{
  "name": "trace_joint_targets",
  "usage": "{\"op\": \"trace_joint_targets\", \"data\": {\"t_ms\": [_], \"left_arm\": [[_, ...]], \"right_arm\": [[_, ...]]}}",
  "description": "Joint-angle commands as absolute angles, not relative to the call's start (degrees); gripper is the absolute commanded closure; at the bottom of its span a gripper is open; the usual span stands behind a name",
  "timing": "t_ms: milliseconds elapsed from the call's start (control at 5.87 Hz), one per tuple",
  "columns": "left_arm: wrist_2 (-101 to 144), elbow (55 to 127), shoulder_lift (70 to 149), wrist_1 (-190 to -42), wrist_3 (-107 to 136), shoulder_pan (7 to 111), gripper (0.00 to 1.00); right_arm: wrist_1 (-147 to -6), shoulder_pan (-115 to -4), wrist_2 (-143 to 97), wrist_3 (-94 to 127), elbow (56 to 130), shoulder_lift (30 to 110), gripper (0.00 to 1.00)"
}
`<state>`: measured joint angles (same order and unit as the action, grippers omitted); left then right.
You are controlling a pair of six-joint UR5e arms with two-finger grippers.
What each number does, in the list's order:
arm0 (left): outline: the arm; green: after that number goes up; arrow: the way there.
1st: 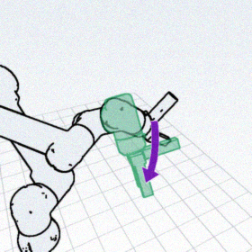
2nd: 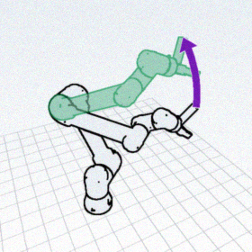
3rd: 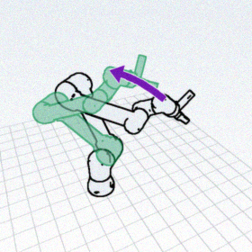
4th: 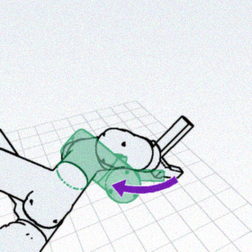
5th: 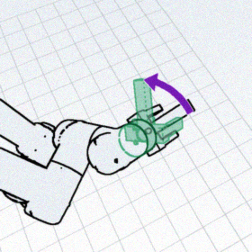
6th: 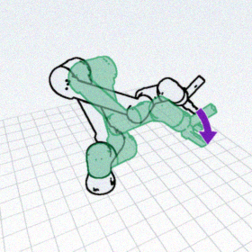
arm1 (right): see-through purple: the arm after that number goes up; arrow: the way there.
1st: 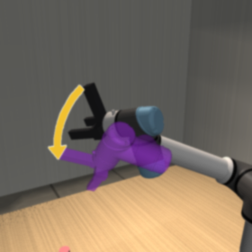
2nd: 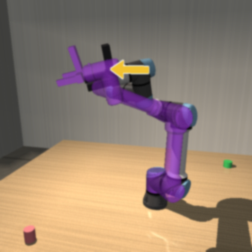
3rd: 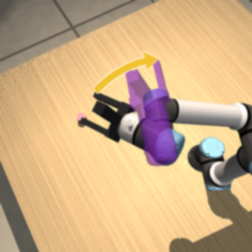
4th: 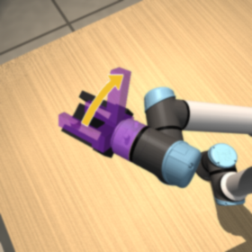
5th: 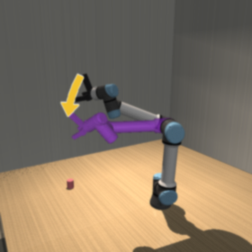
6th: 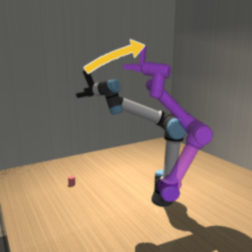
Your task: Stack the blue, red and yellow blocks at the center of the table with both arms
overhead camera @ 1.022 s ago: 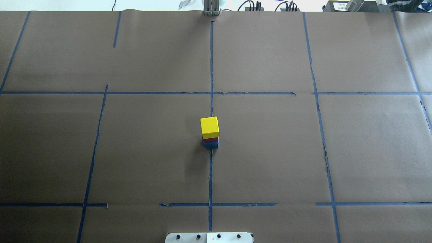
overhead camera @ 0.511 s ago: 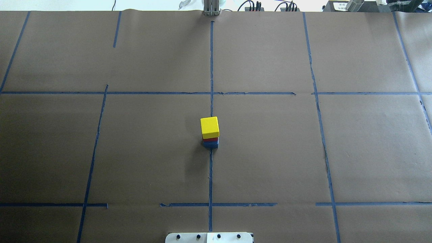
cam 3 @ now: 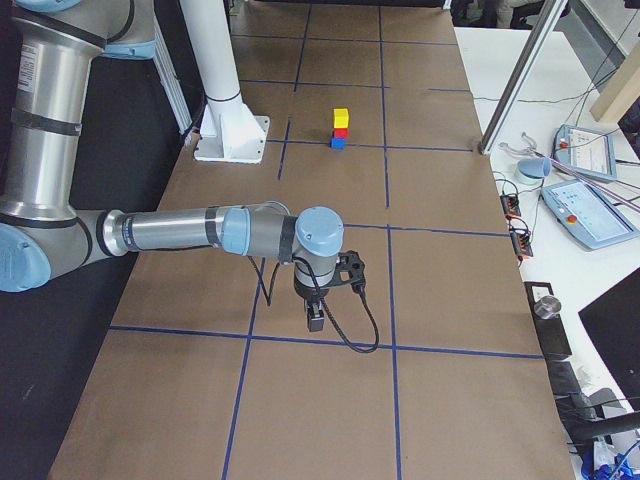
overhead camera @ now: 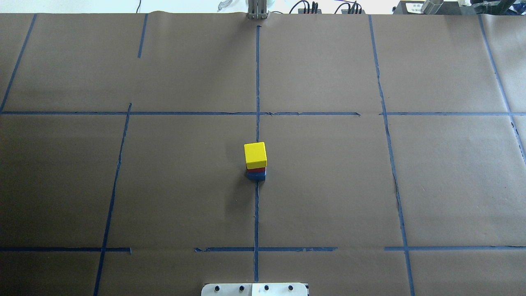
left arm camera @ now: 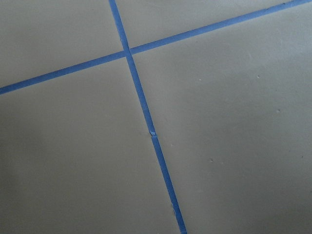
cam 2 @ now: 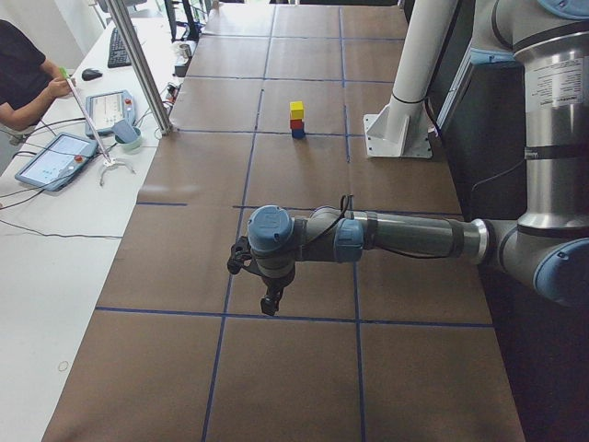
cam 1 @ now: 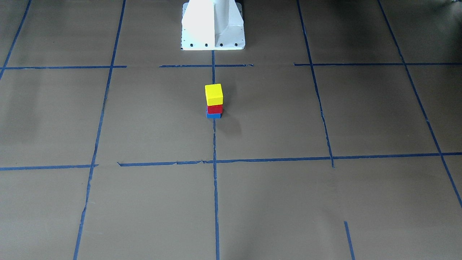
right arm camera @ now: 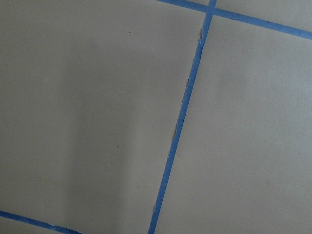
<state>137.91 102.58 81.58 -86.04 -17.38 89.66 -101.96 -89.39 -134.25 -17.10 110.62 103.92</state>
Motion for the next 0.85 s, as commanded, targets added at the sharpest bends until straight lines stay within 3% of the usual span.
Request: {"op": "trace_joint_targets", "data": {"t_ms": [0, 681], "left_arm": [[137.7, 103.1, 81.4, -86.0, -17.5, 89.6, 0.00], [137.5, 104.1, 80.4, -86.0, -17.6, 89.6, 0.00]], "right_arm": [[-101.7, -89.3, -135.8, -16.6, 110.4, 104.1, 0.00], [-99.5, -89.3, -136.9, -13.5, 108.4, 103.5, 0.00]]}}
